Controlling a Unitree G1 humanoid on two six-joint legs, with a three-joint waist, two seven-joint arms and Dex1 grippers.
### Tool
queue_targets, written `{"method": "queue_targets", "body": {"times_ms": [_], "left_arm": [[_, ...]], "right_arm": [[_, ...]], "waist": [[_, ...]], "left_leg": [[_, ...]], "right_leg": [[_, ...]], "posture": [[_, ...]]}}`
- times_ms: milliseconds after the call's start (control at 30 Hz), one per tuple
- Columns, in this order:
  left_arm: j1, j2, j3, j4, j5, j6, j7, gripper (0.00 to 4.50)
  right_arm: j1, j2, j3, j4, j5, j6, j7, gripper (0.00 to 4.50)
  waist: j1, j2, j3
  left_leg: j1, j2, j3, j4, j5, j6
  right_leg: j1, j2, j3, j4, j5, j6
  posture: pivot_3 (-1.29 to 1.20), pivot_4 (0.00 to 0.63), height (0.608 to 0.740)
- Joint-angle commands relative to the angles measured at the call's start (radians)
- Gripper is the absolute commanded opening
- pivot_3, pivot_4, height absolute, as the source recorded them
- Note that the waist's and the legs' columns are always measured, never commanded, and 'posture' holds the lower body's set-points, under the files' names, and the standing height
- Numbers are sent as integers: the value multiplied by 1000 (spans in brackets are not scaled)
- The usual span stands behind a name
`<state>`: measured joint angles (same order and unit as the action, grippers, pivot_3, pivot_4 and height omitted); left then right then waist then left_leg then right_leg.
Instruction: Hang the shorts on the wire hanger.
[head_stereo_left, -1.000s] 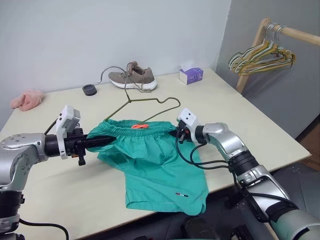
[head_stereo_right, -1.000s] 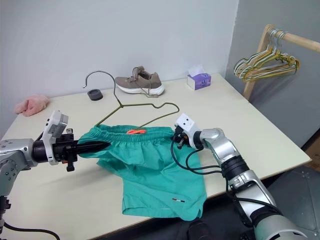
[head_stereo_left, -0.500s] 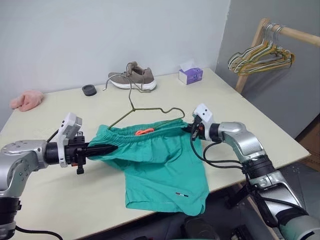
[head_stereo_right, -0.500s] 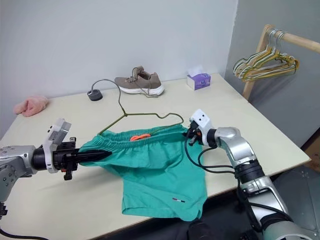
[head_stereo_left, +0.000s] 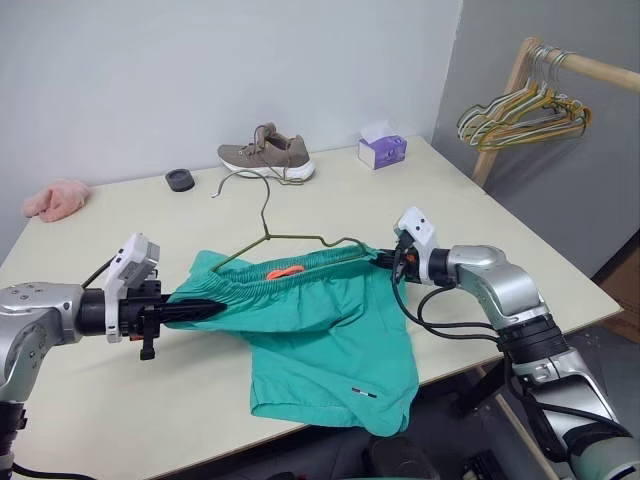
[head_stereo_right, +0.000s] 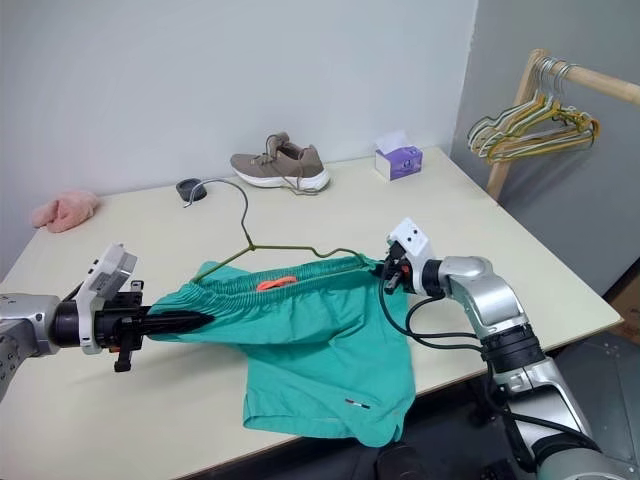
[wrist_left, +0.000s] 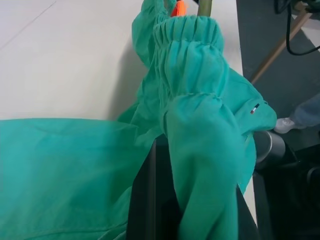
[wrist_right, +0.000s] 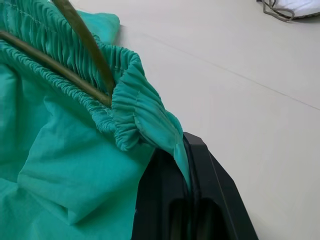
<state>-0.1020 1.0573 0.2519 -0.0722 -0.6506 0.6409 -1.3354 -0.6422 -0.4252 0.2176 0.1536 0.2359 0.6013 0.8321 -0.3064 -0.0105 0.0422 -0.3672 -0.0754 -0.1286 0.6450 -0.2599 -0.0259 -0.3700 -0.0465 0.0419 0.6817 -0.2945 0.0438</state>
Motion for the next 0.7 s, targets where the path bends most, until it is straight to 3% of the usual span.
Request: {"method": "queue_targets", "body": {"times_ms": [33,400,700], "left_arm": [[7,41,27,36,60,-51,2,0],[33,57,-31,70,161,-160,-17,0],[-36,-25,-114,5,144,-135,18,0]], "right_arm": [[19,-57,-60,-44,-3,26,-14,16],[57,-100,-40,-195,11,68,0,16],[-1,-83,65,-335,5,105,24,16]], "waist": [[0,0,0],[1,0,0],[1,0,0]], "left_leg": [[0,0,0,0,0,0],[0,0,0,0,0,0],[0,0,0,0,0,0]], "right_leg": [[0,0,0,0,0,0],[0,0,0,0,0,0],[0,0,0,0,0,0]], "posture": [[-293,0,740],[-301,0,740],[-309,0,740]]}}
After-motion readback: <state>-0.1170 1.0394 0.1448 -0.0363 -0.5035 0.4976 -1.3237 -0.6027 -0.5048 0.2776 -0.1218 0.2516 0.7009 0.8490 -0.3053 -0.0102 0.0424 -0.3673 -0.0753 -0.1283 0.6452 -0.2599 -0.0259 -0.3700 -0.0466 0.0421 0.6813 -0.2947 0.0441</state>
